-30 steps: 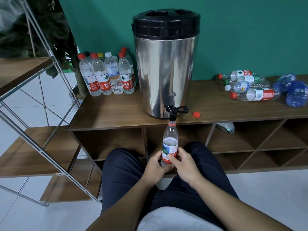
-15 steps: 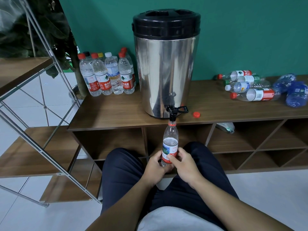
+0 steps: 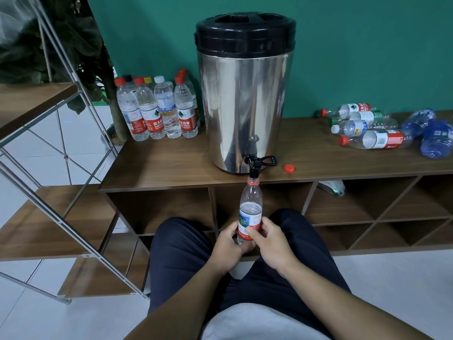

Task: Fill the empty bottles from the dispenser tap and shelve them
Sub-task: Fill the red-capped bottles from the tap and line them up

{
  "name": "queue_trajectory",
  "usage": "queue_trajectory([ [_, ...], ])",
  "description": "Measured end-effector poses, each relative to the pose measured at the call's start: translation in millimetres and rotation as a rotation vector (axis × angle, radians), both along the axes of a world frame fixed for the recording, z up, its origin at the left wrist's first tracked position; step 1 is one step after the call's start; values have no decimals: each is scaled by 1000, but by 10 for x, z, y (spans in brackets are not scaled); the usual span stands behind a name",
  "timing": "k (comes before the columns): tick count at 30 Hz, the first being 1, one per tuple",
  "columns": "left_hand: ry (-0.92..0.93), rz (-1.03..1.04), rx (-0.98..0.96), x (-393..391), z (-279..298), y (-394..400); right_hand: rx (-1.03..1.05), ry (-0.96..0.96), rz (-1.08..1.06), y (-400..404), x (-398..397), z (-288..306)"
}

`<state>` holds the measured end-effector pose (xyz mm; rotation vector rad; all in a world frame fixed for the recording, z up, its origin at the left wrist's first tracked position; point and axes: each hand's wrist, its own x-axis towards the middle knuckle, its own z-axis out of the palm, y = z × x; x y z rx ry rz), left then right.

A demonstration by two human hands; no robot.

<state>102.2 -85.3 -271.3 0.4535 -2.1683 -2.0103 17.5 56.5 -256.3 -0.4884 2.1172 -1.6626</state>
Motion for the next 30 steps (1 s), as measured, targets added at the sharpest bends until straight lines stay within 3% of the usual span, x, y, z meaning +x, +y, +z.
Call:
queue_trajectory([
  [30,5,17,-67,-25,-36,-28,-18,3,-11,-16,20,11],
])
